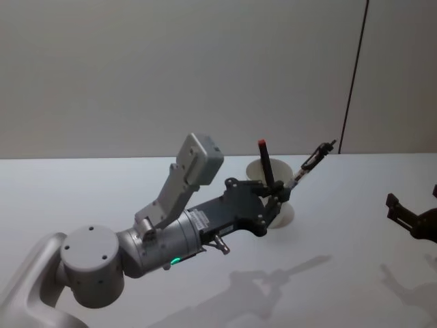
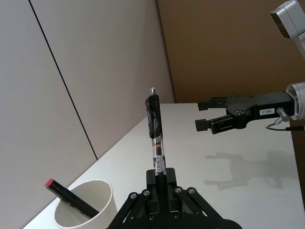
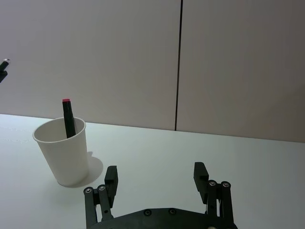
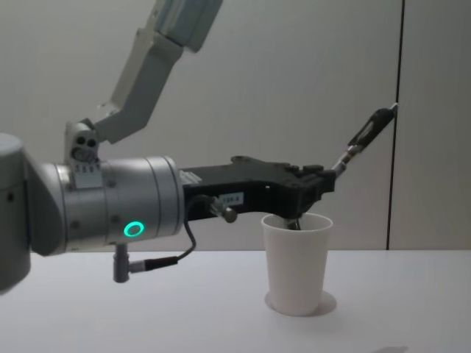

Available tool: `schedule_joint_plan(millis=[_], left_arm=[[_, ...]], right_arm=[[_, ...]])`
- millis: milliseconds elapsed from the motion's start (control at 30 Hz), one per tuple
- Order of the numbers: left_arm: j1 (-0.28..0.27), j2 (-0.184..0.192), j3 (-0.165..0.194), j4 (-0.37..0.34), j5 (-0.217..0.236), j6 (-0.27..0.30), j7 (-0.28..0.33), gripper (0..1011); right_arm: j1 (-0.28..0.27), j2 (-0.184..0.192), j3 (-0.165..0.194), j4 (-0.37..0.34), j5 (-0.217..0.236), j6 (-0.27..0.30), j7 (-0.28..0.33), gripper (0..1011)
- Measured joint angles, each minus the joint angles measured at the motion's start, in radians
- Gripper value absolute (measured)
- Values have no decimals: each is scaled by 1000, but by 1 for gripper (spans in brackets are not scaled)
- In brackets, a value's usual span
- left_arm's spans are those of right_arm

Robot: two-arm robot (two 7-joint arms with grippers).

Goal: Place the pen into the pen holder.

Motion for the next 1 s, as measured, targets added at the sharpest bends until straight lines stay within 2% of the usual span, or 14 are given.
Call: schedule_joint_plan(millis=[467, 1000], left_arm=[[0, -18, 28, 7, -16, 9, 22, 125], [16, -21, 50, -13, -38, 21, 33, 125]], right_arm=[[0, 0, 0, 0, 0, 0, 0, 1001], [0, 0, 0, 0, 0, 0, 0, 1001]])
